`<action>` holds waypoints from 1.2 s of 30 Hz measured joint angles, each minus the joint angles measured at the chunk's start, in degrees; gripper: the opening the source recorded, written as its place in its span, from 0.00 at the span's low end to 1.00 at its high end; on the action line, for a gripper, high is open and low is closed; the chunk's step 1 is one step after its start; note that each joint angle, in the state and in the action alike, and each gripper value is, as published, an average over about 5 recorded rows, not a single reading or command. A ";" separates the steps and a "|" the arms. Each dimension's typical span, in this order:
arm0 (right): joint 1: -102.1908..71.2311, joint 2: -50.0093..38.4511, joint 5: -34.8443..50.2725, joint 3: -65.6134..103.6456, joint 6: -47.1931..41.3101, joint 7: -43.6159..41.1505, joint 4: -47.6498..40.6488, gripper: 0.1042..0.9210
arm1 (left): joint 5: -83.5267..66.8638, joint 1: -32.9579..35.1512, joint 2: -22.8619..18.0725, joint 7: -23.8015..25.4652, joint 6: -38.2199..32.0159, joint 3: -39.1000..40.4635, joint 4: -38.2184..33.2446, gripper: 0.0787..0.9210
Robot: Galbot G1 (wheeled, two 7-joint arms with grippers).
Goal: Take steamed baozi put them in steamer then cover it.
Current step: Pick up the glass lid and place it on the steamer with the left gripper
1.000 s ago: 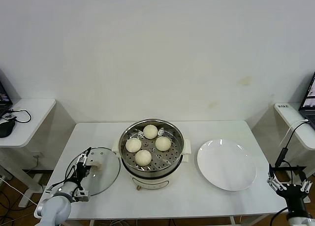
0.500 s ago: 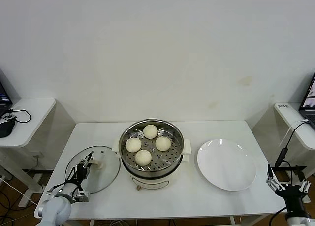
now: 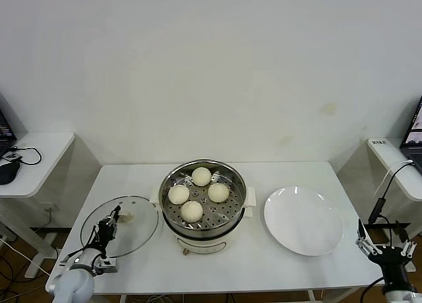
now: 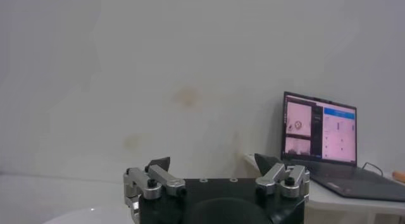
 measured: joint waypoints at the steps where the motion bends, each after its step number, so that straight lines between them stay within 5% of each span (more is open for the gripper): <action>1: 0.02 -0.05 -0.03 -0.10 0.00 -0.02 0.04 0.88 | -0.14 0.60 -0.15 -0.09 0.43 -0.47 -0.88 0.06; 21: 0.50 -1.09 -2.89 -4.03 0.29 -0.91 0.36 0.88 | -4.18 13.33 1.46 8.30 14.45 -9.43 -31.13 0.06; 36: 0.97 -0.41 -9.42 -6.93 -0.54 -0.95 0.40 0.88 | -5.11 6.92 4.32 12.88 23.21 8.40 -37.56 0.06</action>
